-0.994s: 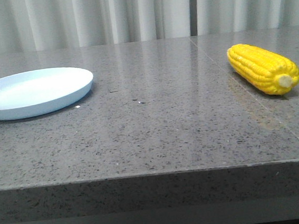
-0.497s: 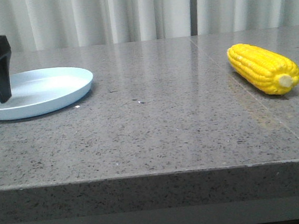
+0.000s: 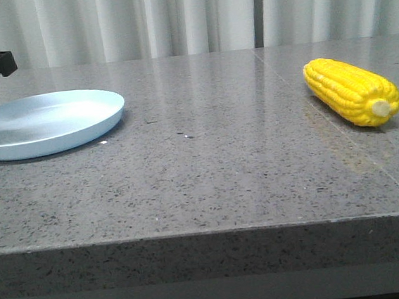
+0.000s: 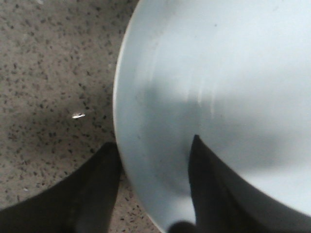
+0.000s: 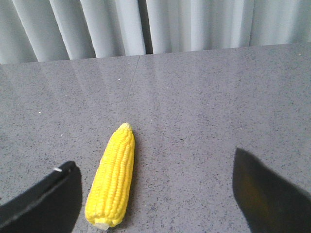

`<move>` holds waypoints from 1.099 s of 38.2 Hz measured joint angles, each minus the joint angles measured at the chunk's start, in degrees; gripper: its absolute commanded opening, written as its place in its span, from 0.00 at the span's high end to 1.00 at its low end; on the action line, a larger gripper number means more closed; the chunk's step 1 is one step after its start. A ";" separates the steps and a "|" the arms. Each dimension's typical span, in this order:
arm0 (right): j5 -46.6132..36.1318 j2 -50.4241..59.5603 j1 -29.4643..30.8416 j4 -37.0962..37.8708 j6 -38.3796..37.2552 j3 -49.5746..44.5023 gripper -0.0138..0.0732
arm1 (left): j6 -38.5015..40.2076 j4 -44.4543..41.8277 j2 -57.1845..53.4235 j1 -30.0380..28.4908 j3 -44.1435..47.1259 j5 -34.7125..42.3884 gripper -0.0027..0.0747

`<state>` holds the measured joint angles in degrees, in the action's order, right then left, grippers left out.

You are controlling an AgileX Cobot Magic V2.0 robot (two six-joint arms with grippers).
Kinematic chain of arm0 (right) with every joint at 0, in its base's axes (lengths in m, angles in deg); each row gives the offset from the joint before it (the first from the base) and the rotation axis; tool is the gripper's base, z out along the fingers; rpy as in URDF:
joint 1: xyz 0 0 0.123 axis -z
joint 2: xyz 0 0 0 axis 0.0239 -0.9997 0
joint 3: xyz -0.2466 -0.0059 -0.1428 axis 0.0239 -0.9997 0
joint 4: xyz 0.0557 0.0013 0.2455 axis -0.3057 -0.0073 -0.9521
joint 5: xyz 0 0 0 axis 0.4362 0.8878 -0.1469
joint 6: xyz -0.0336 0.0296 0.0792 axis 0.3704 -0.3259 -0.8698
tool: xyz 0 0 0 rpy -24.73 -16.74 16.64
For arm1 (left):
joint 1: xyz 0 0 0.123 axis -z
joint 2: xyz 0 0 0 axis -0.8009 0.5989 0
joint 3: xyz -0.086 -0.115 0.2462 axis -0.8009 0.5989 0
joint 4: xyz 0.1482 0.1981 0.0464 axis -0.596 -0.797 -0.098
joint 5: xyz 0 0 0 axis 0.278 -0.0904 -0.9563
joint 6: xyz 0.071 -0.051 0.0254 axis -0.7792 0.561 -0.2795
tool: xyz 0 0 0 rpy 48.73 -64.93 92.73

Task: Place corn on plate with both arms
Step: 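Lower the left gripper onto the rim of the pale blue plate, then grip the plate rim with the left gripper and drag it toward the table center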

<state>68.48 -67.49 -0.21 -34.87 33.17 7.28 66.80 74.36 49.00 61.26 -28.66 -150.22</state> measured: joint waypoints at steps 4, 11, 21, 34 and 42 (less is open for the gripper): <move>0.00 0.00 0.00 0.00 0.00 0.00 0.09 | 0.00 0.00 0.00 0.00 0.00 0.00 0.95; 0.00 0.00 0.00 0.00 0.00 0.00 0.09 | 0.00 0.45 0.00 0.00 -0.29 0.35 0.99; 0.00 0.00 0.00 0.00 0.00 0.00 0.09 | -0.14 2.07 -0.75 0.00 -3.01 -1.13 0.99; 0.00 0.00 0.00 0.00 0.00 0.00 0.09 | -1.61 14.41 -2.75 0.61 -9.87 -4.38 0.99; 0.00 0.00 0.00 0.00 0.00 0.00 0.09 | -2.74 18.20 -1.07 5.47 -10.27 -4.16 0.99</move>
<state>68.48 -67.49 -0.21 -34.87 33.17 7.28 64.06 92.56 47.94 66.73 -38.93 -154.38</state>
